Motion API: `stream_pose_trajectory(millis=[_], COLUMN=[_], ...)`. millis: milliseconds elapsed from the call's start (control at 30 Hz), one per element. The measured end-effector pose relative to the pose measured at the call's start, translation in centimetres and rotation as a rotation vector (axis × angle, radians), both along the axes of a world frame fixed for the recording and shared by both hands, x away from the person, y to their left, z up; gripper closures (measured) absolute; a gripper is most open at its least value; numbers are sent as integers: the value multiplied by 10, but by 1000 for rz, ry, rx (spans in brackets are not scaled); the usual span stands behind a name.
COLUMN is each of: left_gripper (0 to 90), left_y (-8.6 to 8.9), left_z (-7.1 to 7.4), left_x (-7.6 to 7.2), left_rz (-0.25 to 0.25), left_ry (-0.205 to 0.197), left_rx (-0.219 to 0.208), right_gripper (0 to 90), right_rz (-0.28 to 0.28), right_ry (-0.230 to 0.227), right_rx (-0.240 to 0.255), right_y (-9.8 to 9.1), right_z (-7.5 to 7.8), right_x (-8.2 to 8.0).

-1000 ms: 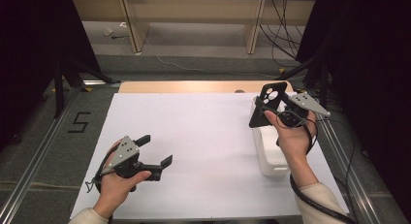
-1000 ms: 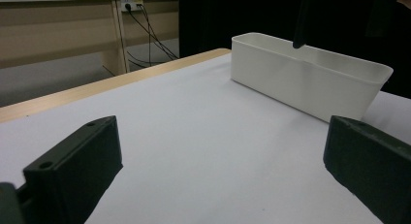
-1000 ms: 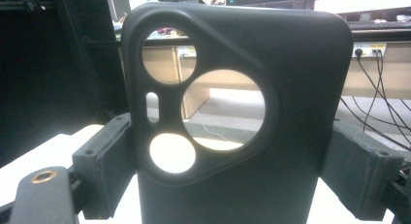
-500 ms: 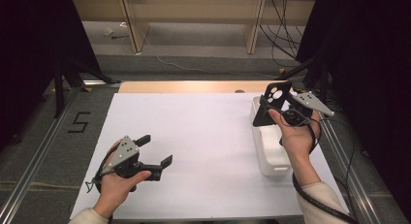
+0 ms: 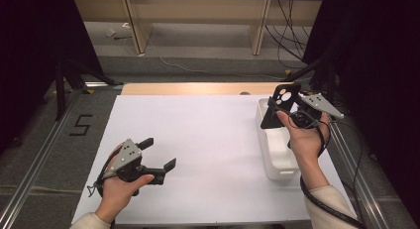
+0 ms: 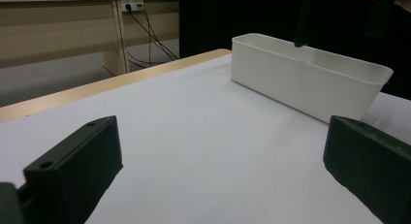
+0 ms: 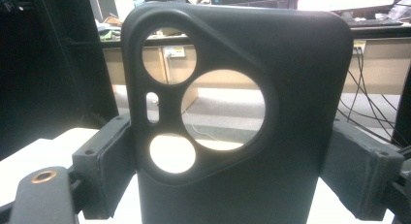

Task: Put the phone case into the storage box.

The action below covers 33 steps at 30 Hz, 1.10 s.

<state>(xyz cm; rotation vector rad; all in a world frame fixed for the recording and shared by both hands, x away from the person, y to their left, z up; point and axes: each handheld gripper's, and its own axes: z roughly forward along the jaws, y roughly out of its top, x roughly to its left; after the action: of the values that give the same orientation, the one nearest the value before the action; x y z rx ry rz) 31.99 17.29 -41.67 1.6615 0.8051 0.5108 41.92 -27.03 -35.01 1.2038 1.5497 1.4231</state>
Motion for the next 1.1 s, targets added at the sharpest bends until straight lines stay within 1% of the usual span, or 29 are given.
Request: stream_pose_trajectory(millis=[567, 1100], left_gripper=[0, 0], left_y=[0, 0], left_z=[-1, -1], left_x=[0, 0], left_rz=[3, 1], left_ry=[3, 1], left_rx=[-2, 1], right_gripper=[156, 156], right_rz=[-23, -39], right_ry=[6, 16], right_rx=[1, -13], right_y=[-7, -12], right_z=[-2, -6], right_x=[2, 5])
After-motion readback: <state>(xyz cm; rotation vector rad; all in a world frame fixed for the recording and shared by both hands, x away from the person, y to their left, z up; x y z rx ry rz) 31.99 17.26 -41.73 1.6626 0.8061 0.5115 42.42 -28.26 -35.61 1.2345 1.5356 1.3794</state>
